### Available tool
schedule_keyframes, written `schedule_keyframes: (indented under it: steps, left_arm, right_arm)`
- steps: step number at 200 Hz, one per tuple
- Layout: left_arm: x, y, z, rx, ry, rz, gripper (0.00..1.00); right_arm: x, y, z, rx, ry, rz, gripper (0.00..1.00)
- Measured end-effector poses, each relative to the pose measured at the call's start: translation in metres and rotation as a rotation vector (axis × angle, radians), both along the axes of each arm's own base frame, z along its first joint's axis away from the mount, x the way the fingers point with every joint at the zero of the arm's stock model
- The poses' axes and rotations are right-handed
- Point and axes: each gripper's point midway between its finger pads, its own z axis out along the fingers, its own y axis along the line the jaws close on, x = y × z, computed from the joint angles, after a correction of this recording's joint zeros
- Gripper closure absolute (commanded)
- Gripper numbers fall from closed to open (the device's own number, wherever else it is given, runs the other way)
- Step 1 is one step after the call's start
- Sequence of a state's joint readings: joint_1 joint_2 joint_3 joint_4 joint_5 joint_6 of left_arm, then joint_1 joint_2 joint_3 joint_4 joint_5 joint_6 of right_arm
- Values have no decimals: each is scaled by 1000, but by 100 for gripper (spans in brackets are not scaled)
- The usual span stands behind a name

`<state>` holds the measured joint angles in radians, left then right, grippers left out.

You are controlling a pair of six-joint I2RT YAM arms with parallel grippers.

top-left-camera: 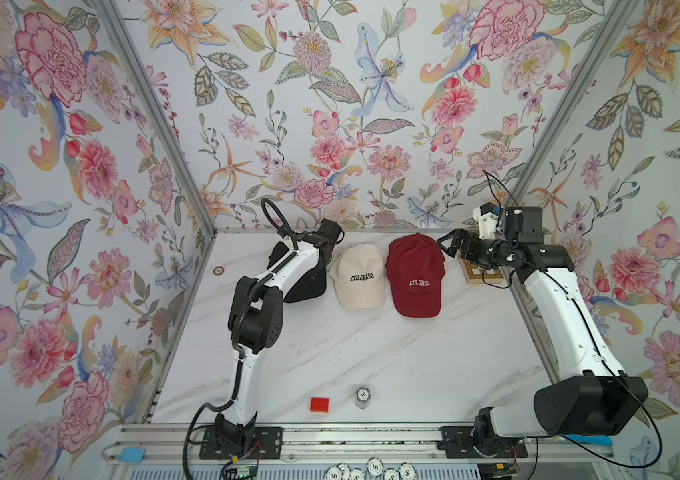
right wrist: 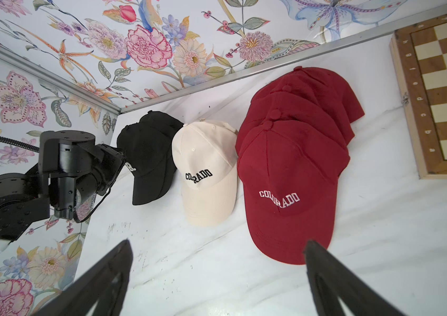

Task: Stack the baseball caps by color
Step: Place the baseball cap on the baseball cap.

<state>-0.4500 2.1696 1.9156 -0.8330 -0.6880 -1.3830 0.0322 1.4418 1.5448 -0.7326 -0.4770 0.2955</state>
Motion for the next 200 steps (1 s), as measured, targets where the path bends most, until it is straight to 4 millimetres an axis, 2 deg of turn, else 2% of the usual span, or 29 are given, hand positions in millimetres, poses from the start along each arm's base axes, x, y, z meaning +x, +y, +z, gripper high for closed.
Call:
schedule_keyframes:
  steps: [29,48,63,88,104,151,180,200]
  left_arm:
    - [-12,13,25,10,-38,-46,51]
    - [-20,30,31,-4,-67,-75,54]
    - [-25,51,25,-26,-78,-91,54]
    - [-30,90,0,-11,-47,-93,57]
    - [-30,106,-12,14,-19,-110,61]
    - [-12,128,-4,60,-49,-152,66]
    - [0,136,-18,79,-26,-170,70]
    - [9,133,-28,81,-8,-196,70]
  right_arm:
    - [3,10,-2,-7,5,21,1]
    - [4,18,-3,-12,7,36,1]
    - [4,23,-3,-15,9,45,1]
    - [4,34,0,-22,4,60,1]
    - [3,40,3,-25,-3,68,1]
    - [6,59,6,-37,-8,84,1]
    - [8,67,5,-45,-4,82,1]
    - [9,69,6,-52,-6,73,1]
